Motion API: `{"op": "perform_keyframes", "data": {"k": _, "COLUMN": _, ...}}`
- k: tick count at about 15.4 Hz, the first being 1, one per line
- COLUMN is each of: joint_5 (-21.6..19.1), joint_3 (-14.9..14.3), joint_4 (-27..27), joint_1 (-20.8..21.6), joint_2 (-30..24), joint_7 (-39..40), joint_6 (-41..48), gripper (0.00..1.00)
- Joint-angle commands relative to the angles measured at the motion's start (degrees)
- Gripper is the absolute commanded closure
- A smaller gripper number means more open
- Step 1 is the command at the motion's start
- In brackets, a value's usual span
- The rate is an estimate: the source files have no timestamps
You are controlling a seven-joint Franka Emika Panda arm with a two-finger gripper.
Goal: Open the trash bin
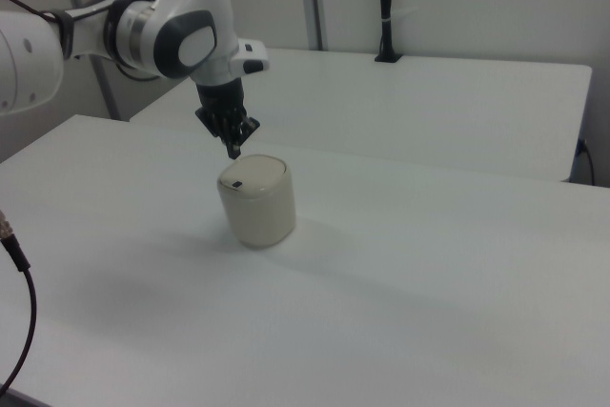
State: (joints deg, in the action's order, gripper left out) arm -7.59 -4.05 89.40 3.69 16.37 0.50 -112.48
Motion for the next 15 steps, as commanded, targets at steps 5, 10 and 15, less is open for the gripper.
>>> {"op": "perform_keyframes", "data": {"k": 5, "joint_5": -0.8, "joint_3": -0.5, "joint_4": 0.8, "joint_1": 1.6, "joint_2": 4.2, "joint_7": 1.4, "joint_6": -1.0, "gripper": 1.0}}
{"op": "perform_keyframes", "data": {"k": 10, "joint_5": -0.9, "joint_3": -0.4, "joint_4": 1.1, "joint_1": 1.6, "joint_2": 5.6, "joint_7": 1.4, "joint_6": -1.0, "gripper": 1.0}}
{"op": "perform_keyframes", "data": {"k": 15, "joint_5": -0.2, "joint_3": -0.7, "joint_4": 0.8, "joint_1": 0.9, "joint_2": -2.5, "joint_7": 1.2, "joint_6": 6.1, "gripper": 1.0}}
